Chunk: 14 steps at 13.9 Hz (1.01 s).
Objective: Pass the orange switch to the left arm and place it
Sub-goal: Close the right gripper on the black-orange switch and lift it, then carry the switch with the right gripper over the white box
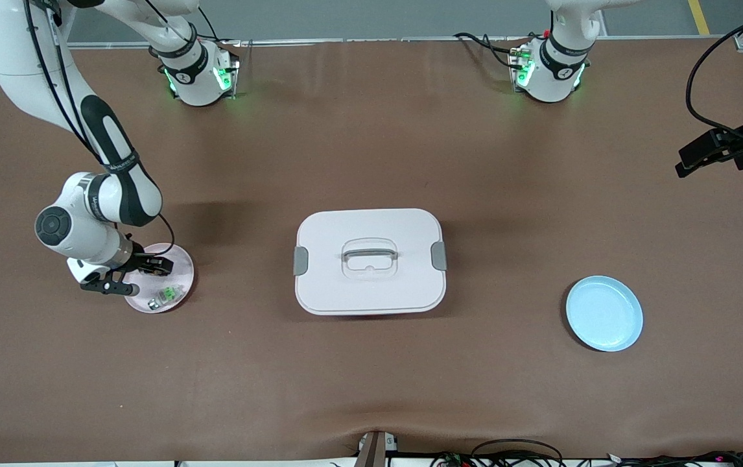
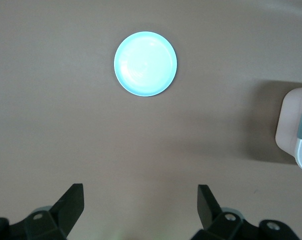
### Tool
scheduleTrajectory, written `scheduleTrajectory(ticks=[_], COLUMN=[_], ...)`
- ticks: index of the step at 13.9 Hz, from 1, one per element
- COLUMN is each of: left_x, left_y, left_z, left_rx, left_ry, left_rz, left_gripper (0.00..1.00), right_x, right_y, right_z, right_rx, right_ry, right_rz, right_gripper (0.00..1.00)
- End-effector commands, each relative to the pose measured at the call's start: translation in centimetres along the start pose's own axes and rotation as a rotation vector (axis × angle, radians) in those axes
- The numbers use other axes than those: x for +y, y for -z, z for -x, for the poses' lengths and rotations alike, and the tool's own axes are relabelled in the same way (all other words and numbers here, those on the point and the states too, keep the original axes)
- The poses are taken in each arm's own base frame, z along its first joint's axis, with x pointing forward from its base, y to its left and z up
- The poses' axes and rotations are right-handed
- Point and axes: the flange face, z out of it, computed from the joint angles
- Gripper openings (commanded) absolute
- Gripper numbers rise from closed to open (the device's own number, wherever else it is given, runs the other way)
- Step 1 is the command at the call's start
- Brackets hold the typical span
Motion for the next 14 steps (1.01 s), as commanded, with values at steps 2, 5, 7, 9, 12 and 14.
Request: scheduleTrajectory(ticks=[2, 5, 7, 9, 12, 14], left_x=[0.0, 0.0, 0.0, 0.0, 0.0, 0.0], left_y=[0.6, 0.6, 0.8, 1.3, 1.3, 1.3], left_z=[0.6, 0.6, 0.7, 1.2, 1.3, 1.3], left_rx=[0.005, 0.005, 0.006, 0.005, 0.000, 0.000], left_ry=[-0.017, -0.018, -0.020, -0.018, -0.018, -0.019], left_rz=[-0.015, -0.016, -0.016, -0.018, -0.019, -0.019], left_gripper=[1.00, 1.00, 1.00, 1.00, 1.00, 1.00], right_x=[-0.8, -6.2, -9.3, -12.4, -19.6, -25.7], right_y=[2.8, 8.0, 10.2, 12.2, 15.4, 18.4], right_z=[0.1, 0.4, 0.8, 1.4, 2.4, 2.9], right_rx=[-0.053, -0.146, -0.199, -0.244, -0.266, -0.251], right_ry=[-0.165, -0.360, -0.455, -0.561, -0.701, -0.785], right_rz=[-0.007, -0.022, -0.076, -0.159, -0.219, -0.232], right_gripper=[0.00, 0.00, 0.00, 0.00, 0.00, 0.00])
